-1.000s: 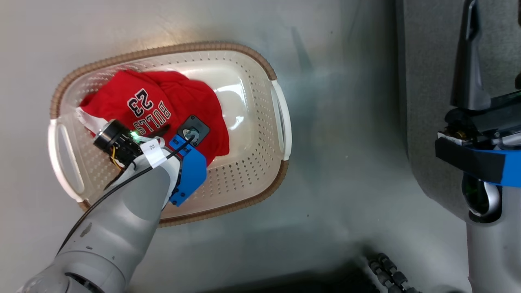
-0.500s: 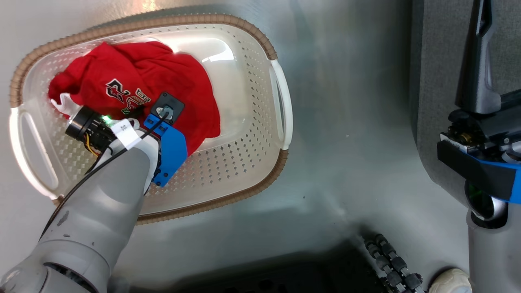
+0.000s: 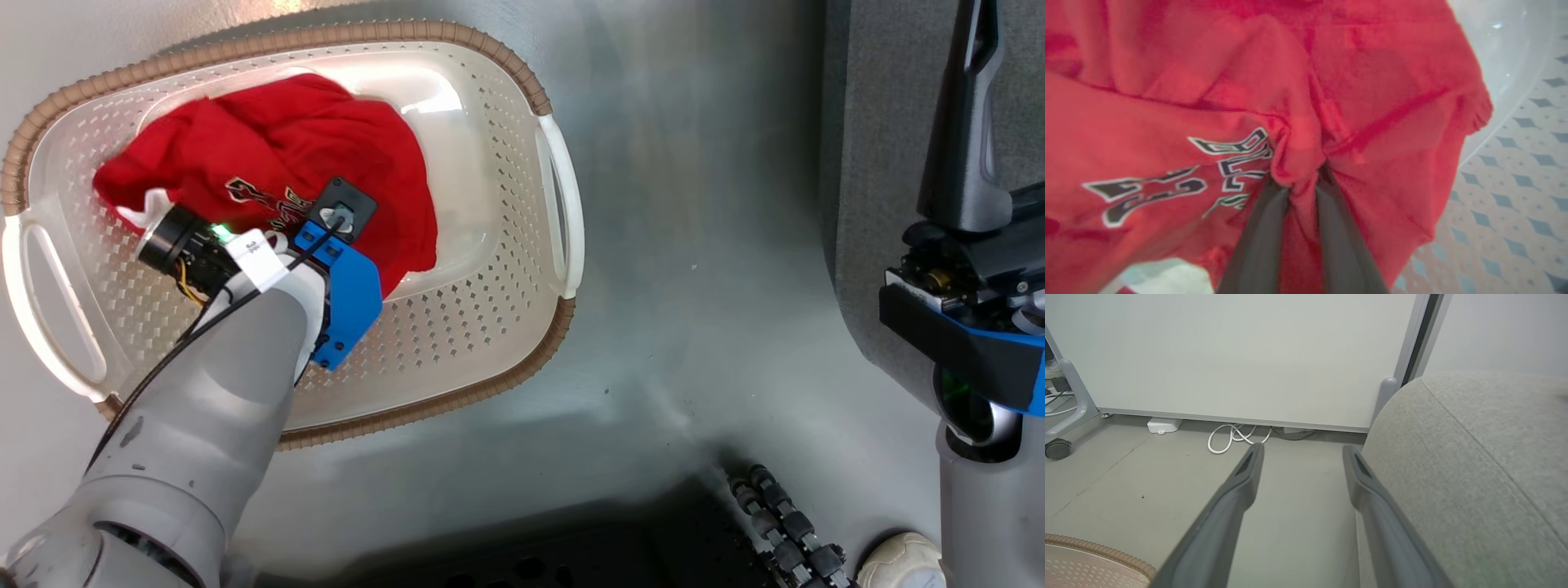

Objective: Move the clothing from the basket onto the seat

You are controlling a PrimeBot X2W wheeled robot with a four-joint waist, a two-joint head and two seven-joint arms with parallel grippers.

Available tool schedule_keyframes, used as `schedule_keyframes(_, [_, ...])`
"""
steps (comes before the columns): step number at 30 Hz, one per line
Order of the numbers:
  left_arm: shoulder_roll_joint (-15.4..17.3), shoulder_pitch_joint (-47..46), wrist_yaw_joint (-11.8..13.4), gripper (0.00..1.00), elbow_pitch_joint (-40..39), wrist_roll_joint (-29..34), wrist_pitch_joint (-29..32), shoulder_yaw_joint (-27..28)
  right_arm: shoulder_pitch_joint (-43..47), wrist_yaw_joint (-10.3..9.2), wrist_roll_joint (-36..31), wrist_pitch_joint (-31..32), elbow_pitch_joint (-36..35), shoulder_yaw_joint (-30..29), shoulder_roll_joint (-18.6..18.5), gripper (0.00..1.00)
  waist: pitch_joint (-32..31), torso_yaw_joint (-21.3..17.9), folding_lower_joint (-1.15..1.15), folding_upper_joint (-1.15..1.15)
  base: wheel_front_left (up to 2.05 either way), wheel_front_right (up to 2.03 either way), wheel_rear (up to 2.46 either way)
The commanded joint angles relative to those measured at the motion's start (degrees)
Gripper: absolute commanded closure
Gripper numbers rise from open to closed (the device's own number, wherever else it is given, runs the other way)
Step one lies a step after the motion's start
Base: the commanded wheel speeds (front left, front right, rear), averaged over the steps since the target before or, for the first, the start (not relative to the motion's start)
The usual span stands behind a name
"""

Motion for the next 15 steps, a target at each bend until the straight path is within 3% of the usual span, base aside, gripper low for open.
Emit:
schedule_keyframes(1, [0.1, -0.7, -0.1, 1.0, 0.1, -0.2, 0.1, -0.4, -0.5, 0.03, 0.2, -0.1, 0.1, 0.1, 0.1, 0.0, -0.2, 0.0, 0.0, 0.0, 0.0, 0.0, 0.0])
schedule_keyframes(15, [-2.1, 3.0, -2.5, 1.0, 0.1, -0.5, -4.9, -2.5, -0.2, 0.03, 0.8, -0.1, 3.0, 0.1, -0.7, 0.0, -7.9, 2.0, 0.0, 0.0, 0.0, 0.0, 0.0])
